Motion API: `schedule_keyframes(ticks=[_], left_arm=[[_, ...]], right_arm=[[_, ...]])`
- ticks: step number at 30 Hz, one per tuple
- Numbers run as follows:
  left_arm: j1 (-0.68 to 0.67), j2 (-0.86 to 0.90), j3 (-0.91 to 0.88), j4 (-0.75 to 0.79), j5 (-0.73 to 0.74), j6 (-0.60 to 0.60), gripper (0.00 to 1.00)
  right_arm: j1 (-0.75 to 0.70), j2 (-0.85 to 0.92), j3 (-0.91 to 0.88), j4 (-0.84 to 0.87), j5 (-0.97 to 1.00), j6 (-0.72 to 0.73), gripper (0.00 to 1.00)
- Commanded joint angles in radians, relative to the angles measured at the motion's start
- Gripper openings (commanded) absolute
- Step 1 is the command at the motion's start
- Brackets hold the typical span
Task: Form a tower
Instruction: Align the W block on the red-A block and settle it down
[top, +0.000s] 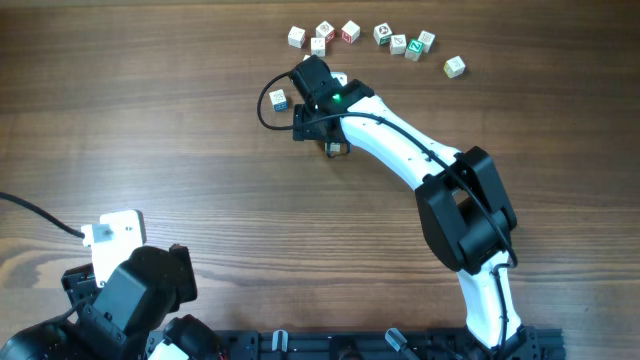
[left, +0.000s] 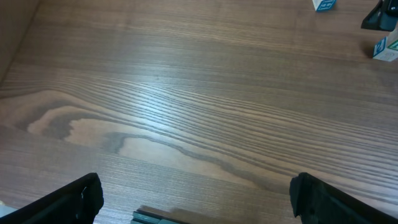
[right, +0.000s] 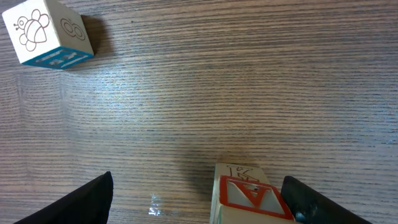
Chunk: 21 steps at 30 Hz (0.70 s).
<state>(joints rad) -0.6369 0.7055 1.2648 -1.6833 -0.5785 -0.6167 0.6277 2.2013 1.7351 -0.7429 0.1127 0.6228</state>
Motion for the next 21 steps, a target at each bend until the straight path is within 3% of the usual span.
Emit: schedule_keyframes(ticks=[1, 21], left_arm=[[0.000, -0.003, -0.003, 0.001, -0.010, -0.020, 1.00], [0.000, -0.003, -0.003, 0.001, -0.010, -0.020, 1.00]], right_arm=[[-0.003, 0.021, -0.009, 0.003, -0.002, -0.018, 0.86], [-0.003, 0.021, -0.009, 0.010, -0.009, -0.022, 0.86]])
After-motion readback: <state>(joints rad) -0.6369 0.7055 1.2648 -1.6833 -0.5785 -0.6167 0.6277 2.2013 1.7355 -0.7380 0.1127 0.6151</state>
